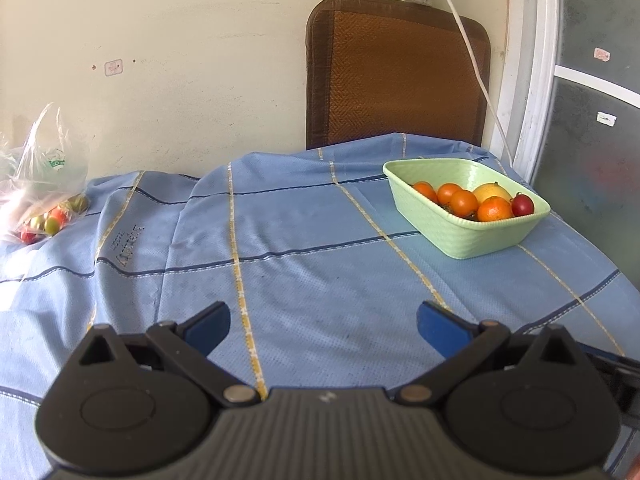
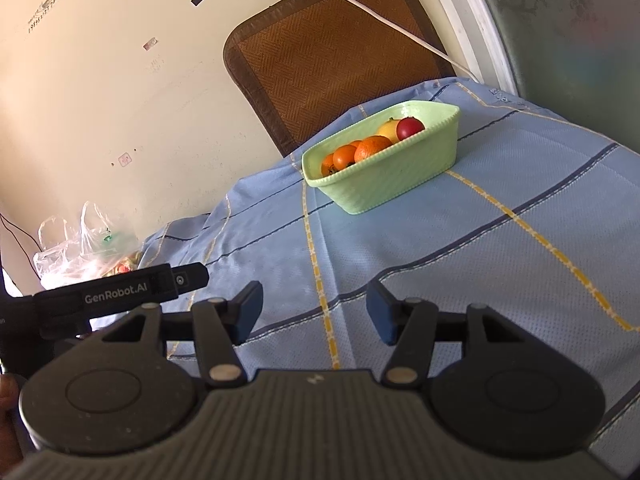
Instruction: Organize fruits
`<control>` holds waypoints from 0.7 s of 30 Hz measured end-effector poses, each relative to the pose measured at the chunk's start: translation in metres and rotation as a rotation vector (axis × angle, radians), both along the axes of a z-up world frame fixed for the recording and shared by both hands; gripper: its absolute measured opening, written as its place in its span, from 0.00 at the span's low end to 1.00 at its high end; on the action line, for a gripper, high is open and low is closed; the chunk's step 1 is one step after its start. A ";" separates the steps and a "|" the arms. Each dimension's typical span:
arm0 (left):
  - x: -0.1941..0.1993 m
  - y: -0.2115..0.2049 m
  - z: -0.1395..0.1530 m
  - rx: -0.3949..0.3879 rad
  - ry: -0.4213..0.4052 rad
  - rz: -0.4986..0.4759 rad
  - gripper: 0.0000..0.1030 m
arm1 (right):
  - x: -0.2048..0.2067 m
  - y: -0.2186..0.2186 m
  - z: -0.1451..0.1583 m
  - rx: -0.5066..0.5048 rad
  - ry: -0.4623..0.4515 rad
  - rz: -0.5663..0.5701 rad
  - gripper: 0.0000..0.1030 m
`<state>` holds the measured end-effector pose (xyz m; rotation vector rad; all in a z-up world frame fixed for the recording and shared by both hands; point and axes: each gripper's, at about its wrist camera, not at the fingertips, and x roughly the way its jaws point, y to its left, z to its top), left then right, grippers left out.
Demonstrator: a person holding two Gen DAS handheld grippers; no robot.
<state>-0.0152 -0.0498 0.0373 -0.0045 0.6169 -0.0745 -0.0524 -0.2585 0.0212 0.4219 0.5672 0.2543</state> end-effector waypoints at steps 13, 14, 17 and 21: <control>0.002 -0.001 -0.004 0.076 0.013 0.073 1.00 | 0.003 0.000 0.002 0.014 -0.007 -0.004 0.67; 0.002 -0.001 -0.004 0.081 0.011 0.074 1.00 | 0.003 0.000 0.003 0.015 -0.009 -0.004 0.67; 0.001 -0.003 -0.004 0.092 0.005 0.078 1.00 | 0.002 0.001 0.005 0.014 -0.017 -0.004 0.70; -0.001 -0.004 -0.003 0.100 -0.002 0.084 1.00 | 0.003 0.002 0.007 0.016 -0.025 -0.002 0.71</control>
